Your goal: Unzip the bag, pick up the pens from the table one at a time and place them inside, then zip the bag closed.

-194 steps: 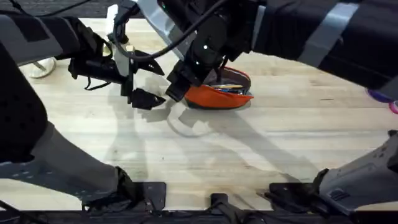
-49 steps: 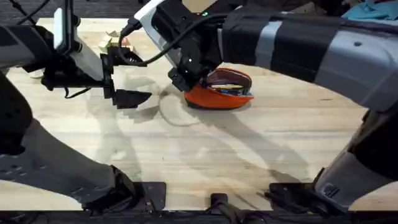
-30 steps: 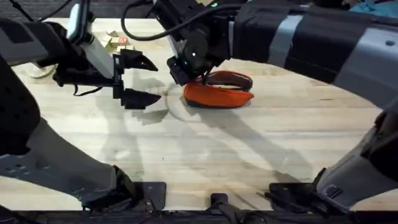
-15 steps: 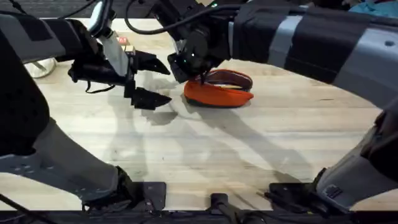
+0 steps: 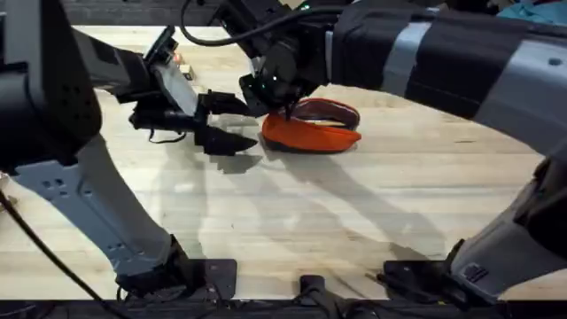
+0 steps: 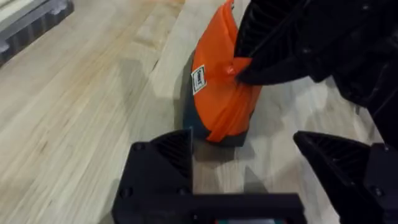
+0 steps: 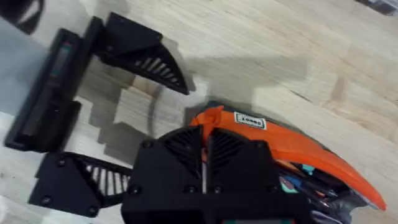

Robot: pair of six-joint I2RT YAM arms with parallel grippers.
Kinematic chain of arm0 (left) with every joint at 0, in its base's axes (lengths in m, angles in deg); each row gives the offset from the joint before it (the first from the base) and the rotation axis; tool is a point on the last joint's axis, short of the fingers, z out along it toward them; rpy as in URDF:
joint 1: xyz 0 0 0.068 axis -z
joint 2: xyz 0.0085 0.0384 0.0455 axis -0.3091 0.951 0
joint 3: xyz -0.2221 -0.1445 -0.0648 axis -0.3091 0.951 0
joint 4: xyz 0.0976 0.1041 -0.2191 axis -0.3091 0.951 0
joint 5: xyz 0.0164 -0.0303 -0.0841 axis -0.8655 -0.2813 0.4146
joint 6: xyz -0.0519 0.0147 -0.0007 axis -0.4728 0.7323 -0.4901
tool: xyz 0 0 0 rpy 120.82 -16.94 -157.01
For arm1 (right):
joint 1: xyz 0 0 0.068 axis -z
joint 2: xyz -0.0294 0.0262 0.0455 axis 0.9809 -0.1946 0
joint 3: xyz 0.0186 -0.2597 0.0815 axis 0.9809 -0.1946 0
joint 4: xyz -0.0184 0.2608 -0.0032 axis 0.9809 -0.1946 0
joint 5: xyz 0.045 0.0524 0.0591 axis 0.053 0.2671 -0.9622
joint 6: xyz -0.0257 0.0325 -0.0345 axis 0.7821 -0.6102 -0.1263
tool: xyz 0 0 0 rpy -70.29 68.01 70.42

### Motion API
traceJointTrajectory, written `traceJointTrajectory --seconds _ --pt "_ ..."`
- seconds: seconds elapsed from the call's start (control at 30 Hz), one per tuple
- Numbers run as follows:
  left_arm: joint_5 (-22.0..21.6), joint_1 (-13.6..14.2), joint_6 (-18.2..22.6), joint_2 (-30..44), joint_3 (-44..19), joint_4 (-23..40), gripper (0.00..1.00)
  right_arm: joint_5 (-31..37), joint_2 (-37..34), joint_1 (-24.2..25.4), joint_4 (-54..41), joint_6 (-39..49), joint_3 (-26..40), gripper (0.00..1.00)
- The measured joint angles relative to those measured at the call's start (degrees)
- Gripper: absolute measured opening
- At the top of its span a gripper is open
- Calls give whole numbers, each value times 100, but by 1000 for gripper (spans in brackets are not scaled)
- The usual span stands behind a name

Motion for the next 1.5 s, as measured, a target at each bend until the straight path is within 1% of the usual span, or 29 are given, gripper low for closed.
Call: traceJointTrajectory --seconds 0.07,0.1,0.13,0.2,0.4,0.47,0.6,0.63,0.67,0.73,0.8,0.83,0.9,1.03,1.1,1.5 --pt "98 96 -10 90 0 -58 993 2 1 0 0 -3 0 34" --pt "219 222 -20 148 0 -170 993 2 1 0 0 -15 0 34" --pt "241 261 -26 148 0 -194 993 3 1 0 0 -15 0 34" --pt "294 298 -26 148 0 -211 993 2 1 0 0 -15 0 34" --pt "413 296 -28 148 0 -217 993 4 1 0 0 -15 0 34" --pt "458 298 -29 148 0 -222 945 2 -1 0 -2 -15 0 34" --pt "511 320 -31 149 0 -230 940 4 1 0 -2 -15 0 34" --pt "512 339 -31 148 0 -230 940 4 -1 0 0 -15 0 34" --pt "515 437 -31 148 0 -262 940 4 1 0 -2 -15 0 34" --pt "515 515 -32 148 0 -306 926 4 1 0 -2 -15 0 34" --pt "515 572 -33 148 0 -318 867 4 1 0 -2 -15 0 34" --pt "517 630 -36 148 0 -320 734 4 1 0 -2 -15 0 34" --pt "520 628 -38 149 0 -336 578 2 0 0 -4 -15 0 34" --pt "528 615 -29 148 0 -375 85 -2 1 -6 -26 -17 0 34" --pt "531 617 -31 148 0 -377 48 -2 1 -15 -28 -17 0 34" --pt "528 617 -33 148 0 -377 45 -43 1 65 -100 -20 0 34"
